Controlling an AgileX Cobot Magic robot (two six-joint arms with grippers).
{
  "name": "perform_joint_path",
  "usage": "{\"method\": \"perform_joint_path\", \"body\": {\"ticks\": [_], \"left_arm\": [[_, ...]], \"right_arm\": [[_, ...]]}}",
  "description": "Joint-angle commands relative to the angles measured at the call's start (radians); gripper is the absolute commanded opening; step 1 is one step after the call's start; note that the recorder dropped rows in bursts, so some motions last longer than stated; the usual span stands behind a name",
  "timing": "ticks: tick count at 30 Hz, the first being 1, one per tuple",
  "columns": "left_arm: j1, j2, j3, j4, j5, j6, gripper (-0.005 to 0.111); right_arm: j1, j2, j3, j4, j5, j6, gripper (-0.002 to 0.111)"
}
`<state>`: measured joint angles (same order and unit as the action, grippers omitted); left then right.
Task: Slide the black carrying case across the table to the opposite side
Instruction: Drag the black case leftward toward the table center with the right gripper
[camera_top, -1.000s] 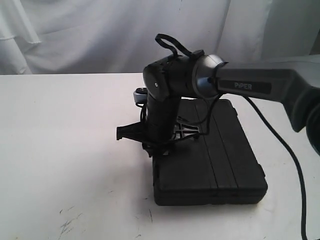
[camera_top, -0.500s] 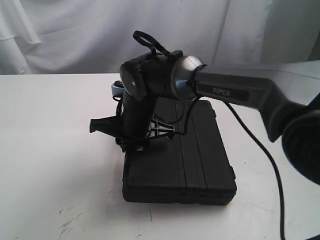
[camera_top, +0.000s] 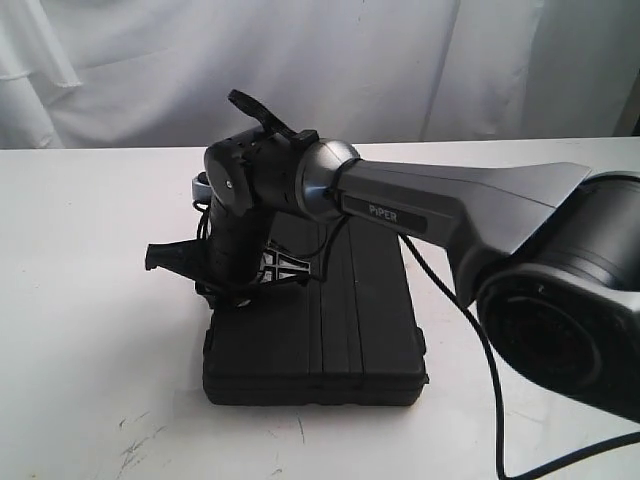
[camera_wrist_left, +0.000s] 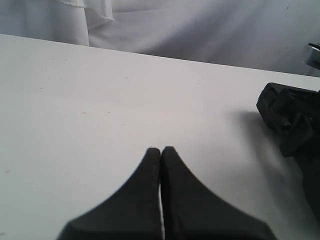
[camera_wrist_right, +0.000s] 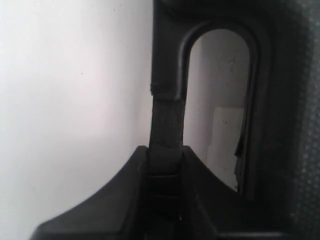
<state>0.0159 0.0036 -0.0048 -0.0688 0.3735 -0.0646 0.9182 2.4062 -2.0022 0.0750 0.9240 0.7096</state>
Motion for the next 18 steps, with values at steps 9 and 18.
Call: {"method": "perform_joint_path", "body": {"ticks": [9, 18], "left_arm": [[0.003, -0.004, 0.005, 0.000, -0.008, -0.002, 0.000], [0.003, -0.004, 0.005, 0.000, -0.008, -0.002, 0.000]], "right_arm": [[0.006, -0.001, -0.021, -0.010, -0.056, 0.004, 0.027], [0.004, -0.011, -0.021, -0.042, 0.023, 0.004, 0.036]]}}
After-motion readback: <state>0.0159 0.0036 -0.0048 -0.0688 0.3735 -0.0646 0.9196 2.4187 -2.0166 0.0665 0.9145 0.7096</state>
